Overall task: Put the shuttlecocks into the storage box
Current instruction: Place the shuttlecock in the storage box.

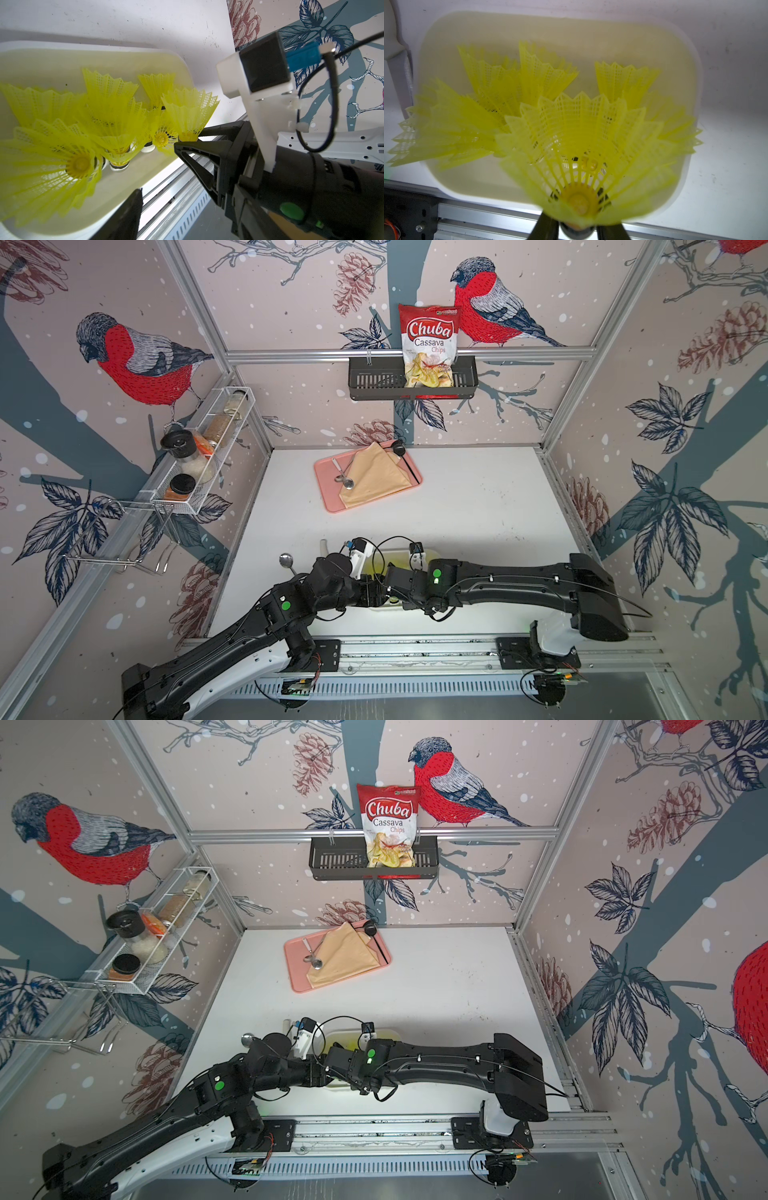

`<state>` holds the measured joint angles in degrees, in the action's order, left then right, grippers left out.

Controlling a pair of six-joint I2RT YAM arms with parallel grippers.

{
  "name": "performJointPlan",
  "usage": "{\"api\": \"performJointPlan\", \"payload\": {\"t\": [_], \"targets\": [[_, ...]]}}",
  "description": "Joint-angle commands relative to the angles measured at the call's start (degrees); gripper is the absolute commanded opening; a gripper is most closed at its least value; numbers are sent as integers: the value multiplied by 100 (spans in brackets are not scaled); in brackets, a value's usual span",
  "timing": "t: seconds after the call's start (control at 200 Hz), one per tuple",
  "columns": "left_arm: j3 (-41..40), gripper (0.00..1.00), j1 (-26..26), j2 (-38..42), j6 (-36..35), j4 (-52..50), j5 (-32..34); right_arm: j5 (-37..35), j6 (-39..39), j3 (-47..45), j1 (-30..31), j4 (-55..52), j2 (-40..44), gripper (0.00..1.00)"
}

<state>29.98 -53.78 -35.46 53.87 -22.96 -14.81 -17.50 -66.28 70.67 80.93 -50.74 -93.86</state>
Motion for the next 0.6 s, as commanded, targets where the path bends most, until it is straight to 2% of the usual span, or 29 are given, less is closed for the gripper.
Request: {"api": "performJointPlan", "payload": {"t": [0.0,0.33,0.595], "targets": [[58,72,-26,-22,-101,195,57,-90,2,30,-7,-48,-34,23],[57,72,-54,-66,-113,256,40,-82,27,55,-42,-50,-121,25],[34,72,-63,-66,-100,287,39,-70,37,190,-16,-262,-211,38]]}}
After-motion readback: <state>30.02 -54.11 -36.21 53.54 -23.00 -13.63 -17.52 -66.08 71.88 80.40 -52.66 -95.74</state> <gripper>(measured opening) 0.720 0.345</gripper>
